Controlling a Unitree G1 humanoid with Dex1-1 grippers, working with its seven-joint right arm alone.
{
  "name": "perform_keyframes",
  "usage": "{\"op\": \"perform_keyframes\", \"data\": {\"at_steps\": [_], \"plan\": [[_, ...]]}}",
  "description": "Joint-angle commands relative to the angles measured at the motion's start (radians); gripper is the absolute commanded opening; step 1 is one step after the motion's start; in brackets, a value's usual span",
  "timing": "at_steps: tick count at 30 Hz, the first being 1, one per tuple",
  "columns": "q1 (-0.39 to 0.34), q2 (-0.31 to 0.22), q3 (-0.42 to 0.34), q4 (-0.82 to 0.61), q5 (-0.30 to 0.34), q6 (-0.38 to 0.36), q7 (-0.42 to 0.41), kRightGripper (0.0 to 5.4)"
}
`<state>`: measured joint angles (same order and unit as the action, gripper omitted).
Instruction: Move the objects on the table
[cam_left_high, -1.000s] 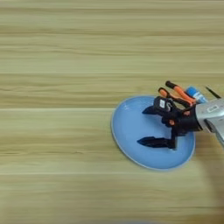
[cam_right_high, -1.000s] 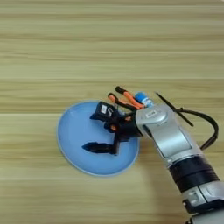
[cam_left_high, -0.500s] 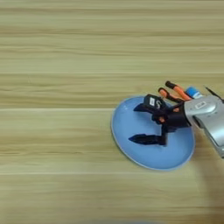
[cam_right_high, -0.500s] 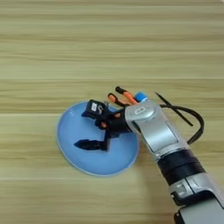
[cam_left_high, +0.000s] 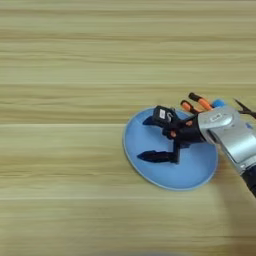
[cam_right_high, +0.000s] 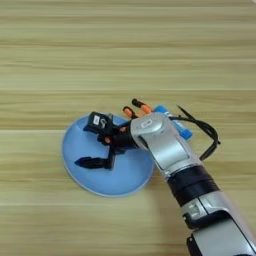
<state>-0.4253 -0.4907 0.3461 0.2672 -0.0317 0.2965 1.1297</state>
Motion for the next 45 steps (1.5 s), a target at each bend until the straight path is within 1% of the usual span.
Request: {"op": "perform_keyframes", "data": {"at_steps": [1, 9, 13, 17, 19, 22, 26, 30, 32, 34, 35, 37, 40, 42, 44, 45], "plan": [[-0.054, 0.014, 0.011, -0.003, -0.032, -0.005, -0.047, 5.37], [-0.076, 0.067, 0.027, 0.009, -0.036, 0.012, -0.068, 5.37], [-0.089, 0.095, 0.022, 0.02, -0.032, 0.019, -0.083, 5.37], [-0.088, 0.094, -0.002, -0.017, -0.013, 0.036, -0.086, 5.37], [-0.08, 0.079, -0.031, -0.076, 0.008, 0.055, -0.081, 5.37], [-0.072, 0.05, -0.099, -0.191, 0.055, 0.101, -0.077, 5.37], [-0.078, 0.02, -0.198, -0.337, 0.125, 0.179, -0.091, 5.37], [-0.093, -0.007, -0.282, -0.431, 0.18, 0.243, -0.111, 5.37], [-0.101, -0.015, -0.322, -0.466, 0.203, 0.269, -0.136, 5.37], [-0.115, -0.015, -0.385, -0.486, 0.231, 0.291, -0.182, 5.37], [-0.124, -0.006, -0.426, -0.488, 0.246, 0.298, -0.22, 5.37], [-0.136, 0.013, -0.491, -0.481, 0.265, 0.283, -0.288, 5.37], [-0.149, 0.019, -0.566, -0.466, 0.288, 0.272, -0.365, 5.37], [-0.152, 0.027, -0.609, -0.456, 0.277, 0.21, -0.432, 5.37], [-0.149, 0.033, -0.637, -0.447, 0.274, 0.161, -0.474, 5.37], [-0.143, 0.039, -0.654, -0.442, 0.269, 0.114, -0.506, 5.37]]}}
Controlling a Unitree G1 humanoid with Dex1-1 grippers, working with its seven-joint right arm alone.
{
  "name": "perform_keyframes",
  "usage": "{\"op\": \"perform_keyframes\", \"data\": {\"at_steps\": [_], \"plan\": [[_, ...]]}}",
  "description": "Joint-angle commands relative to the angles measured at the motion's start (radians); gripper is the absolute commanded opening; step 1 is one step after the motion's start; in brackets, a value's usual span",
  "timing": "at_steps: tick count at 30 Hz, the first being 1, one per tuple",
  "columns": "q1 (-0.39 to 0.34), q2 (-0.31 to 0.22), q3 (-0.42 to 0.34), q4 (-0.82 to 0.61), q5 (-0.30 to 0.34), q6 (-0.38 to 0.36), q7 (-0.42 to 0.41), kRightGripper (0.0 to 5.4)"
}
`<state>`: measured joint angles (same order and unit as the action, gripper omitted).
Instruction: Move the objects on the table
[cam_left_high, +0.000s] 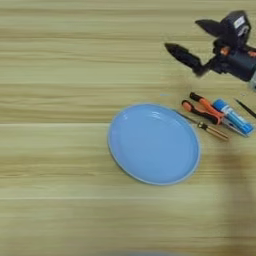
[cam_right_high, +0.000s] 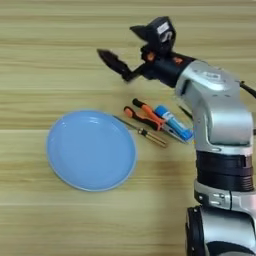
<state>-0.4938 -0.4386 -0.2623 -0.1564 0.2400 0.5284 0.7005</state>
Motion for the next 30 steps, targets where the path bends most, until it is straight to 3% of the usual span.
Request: {"op": "perform_keyframes", "data": {"at_steps": [1, 5, 11, 18, 24, 30], "plan": [[-0.069, -0.006, -0.06, -0.013, -0.01, -0.164, -0.105, 5.37], [-0.027, 0.042, -0.112, 0.037, -0.033, -0.396, -0.209, 5.37], [0.05, 0.079, -0.118, 0.138, -0.089, -0.593, -0.32, 5.37], [0.128, 0.1, -0.109, 0.312, -0.205, -0.909, -0.468, 5.37], [0.178, 0.131, -0.072, 0.399, -0.221, -1.058, -0.505, 5.37], [0.201, 0.155, -0.039, 0.428, -0.229, -1.101, -0.536, 5.37]]}}
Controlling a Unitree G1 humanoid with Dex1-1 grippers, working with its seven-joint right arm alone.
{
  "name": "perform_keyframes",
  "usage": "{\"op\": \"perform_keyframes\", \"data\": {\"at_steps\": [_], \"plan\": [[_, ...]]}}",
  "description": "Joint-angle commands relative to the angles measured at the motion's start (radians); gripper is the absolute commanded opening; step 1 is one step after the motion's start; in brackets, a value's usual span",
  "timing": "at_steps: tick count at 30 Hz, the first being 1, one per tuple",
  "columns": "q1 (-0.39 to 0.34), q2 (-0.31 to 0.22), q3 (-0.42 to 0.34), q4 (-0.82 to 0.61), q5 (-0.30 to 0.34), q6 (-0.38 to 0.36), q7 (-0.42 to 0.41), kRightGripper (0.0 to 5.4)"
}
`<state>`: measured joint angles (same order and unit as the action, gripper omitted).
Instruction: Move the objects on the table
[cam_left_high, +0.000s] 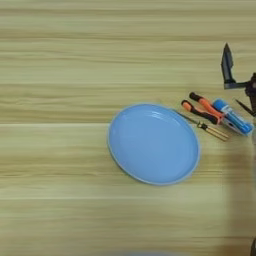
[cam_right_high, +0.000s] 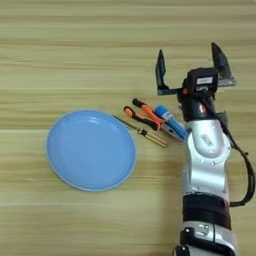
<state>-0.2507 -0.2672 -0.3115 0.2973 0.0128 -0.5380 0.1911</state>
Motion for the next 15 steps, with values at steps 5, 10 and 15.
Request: {"op": "perform_keyframes", "data": {"at_steps": [5, 10, 15], "plan": [[-0.028, -0.004, 0.027, -0.015, 0.002, -0.046, -0.046, 5.37], [-0.024, 0.006, 0.036, -0.016, 0.015, -0.031, -0.059, 5.37], [-0.019, 0.017, 0.039, -0.005, 0.04, 0.03, -0.064, 5.37]]}}
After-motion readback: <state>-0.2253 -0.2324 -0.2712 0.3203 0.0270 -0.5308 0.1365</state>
